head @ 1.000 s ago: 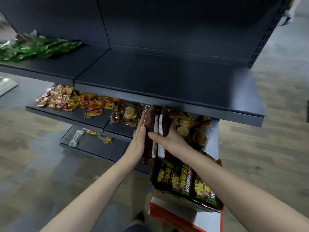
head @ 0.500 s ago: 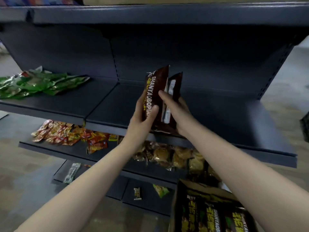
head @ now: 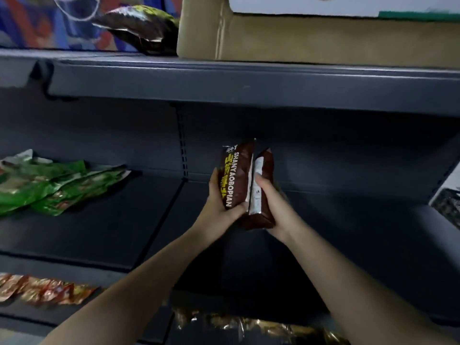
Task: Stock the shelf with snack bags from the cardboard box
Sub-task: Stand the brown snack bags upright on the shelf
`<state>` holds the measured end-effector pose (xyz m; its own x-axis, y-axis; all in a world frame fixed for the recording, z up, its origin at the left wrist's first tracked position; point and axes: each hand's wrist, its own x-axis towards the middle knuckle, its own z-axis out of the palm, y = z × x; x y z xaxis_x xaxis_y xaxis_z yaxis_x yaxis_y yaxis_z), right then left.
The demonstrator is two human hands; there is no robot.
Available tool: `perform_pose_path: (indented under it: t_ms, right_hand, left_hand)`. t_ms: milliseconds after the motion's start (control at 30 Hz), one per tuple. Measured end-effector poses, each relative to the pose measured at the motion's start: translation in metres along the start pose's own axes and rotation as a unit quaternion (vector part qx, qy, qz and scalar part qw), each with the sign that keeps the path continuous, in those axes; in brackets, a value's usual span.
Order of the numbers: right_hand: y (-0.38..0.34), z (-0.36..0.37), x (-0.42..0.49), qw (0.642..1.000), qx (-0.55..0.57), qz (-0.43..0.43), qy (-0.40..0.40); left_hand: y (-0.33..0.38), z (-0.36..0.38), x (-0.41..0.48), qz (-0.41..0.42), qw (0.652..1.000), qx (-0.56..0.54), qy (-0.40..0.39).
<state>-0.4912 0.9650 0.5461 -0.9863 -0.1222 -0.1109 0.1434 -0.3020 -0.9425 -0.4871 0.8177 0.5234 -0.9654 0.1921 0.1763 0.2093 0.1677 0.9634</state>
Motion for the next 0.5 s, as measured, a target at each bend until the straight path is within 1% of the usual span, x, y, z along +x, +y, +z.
perform_pose_path:
  t_ms: [100, 167, 233, 300, 400, 500]
  right_hand:
    - [0.003, 0.003, 0.024, 0.995, 0.065, -0.019, 0.079]
    - [0.007, 0.003, 0.039, 0.989, 0.044, -0.052, 0.132]
    - [0.014, 0.004, 0.052, 0.982, -0.012, -0.092, 0.167]
    - [0.02, 0.006, 0.062, 0.971, -0.049, -0.132, 0.193]
    - [0.024, 0.012, 0.071, 0.957, -0.059, -0.184, 0.215]
    - [0.032, 0.016, 0.077, 0.95, -0.075, -0.215, 0.215]
  left_hand:
    - [-0.02, -0.011, 0.031, -0.025, 0.987, 0.103, 0.117]
    - [-0.031, -0.014, 0.049, -0.034, 0.967, 0.192, 0.163]
    - [-0.04, -0.013, 0.066, -0.02, 0.953, 0.237, 0.186]
    - [-0.049, -0.012, 0.082, 0.002, 0.948, 0.246, 0.2]
    - [-0.06, -0.01, 0.097, -0.005, 0.947, 0.248, 0.203]
    - [-0.065, -0.006, 0.101, -0.012, 0.937, 0.285, 0.202]
